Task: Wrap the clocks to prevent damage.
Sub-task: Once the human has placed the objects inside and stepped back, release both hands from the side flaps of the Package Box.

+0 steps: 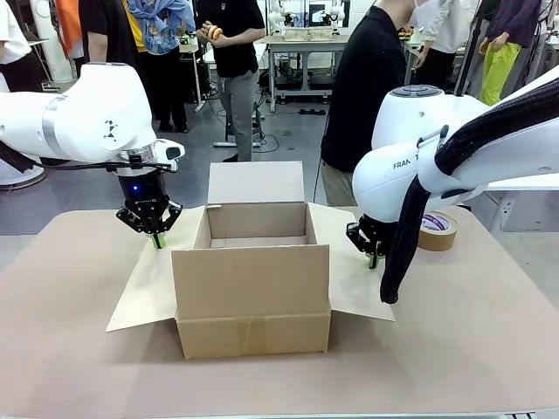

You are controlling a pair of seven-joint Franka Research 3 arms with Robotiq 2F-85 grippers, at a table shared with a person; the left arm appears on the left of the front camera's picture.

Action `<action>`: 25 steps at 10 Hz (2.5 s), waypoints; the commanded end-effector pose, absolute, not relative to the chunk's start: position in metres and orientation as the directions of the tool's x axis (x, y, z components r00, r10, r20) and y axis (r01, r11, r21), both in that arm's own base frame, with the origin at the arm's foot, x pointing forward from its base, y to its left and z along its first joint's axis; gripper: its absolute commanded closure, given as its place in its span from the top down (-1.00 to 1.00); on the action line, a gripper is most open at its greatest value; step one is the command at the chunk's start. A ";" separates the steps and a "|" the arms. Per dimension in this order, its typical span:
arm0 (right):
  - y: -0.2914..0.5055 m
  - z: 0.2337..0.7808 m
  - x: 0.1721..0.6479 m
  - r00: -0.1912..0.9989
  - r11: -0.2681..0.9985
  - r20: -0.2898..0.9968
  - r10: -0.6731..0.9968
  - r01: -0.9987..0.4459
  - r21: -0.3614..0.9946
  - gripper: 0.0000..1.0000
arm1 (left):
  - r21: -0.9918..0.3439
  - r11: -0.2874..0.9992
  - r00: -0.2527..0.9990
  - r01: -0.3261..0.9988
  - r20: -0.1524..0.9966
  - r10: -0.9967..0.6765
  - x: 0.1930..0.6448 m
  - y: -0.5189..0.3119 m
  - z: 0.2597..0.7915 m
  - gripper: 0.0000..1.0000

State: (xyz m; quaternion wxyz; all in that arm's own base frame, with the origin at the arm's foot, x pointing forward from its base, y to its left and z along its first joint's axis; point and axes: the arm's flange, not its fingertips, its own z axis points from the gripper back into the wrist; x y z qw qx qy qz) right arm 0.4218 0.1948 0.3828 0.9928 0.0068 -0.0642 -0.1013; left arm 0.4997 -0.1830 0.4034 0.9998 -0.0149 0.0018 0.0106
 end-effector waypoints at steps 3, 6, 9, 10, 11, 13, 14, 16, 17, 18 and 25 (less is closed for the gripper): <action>0.196 0.381 0.421 0.971 0.979 0.126 -0.202 0.201 0.023 -0.98 | -0.023 0.999 1.000 -0.024 -0.003 0.024 0.499 -0.183 0.403 -0.99; 0.196 0.381 0.421 0.971 0.979 0.126 -0.202 0.201 0.023 -0.98 | -0.023 0.999 1.000 -0.024 -0.003 0.024 0.499 -0.183 0.403 -0.99; 0.196 0.381 0.421 0.971 0.979 0.126 -0.202 0.201 0.023 -0.98 | -0.023 0.999 1.000 -0.024 -0.003 0.024 0.499 -0.183 0.403 -0.99; 0.196 0.381 0.421 0.971 0.979 0.126 -0.202 0.201 0.023 -0.98 | -0.023 0.999 1.000 -0.024 -0.003 0.024 0.499 -0.183 0.403 -0.99; 0.196 0.381 0.421 0.971 0.979 0.126 -0.202 0.201 0.023 -0.98 | -0.023 0.999 1.000 -0.024 -0.003 0.024 0.499 -0.183 0.403 -0.99; 0.196 0.381 0.421 0.971 0.979 0.126 -0.202 0.201 0.023 -0.98 | -0.023 0.999 1.000 -0.024 -0.003 0.024 0.499 -0.183 0.403 -0.99; 0.196 0.381 0.421 0.971 0.979 0.126 -0.202 0.201 0.023 -0.98 | -0.023 0.999 1.000 -0.024 -0.003 0.024 0.499 -0.183 0.403 -0.99; 0.196 0.381 0.421 0.971 0.979 0.126 -0.202 0.201 0.023 -0.98 | -0.023 0.999 1.000 -0.024 -0.003 0.024 0.499 -0.183 0.403 -0.99; 0.196 0.381 0.421 0.971 0.979 0.126 -0.202 0.201 0.023 -0.98 | -0.023 0.999 1.000 -0.024 -0.003 0.024 0.499 -0.183 0.403 -0.99; 0.196 0.381 0.421 0.971 0.979 0.126 -0.202 0.201 0.023 -0.98 | -0.023 0.999 1.000 -0.024 -0.003 0.024 0.499 -0.183 0.403 -0.99; 0.196 0.381 0.421 0.971 0.979 0.126 -0.202 0.201 0.023 -0.98 | -0.023 0.999 1.000 -0.024 -0.003 0.024 0.499 -0.183 0.403 -0.99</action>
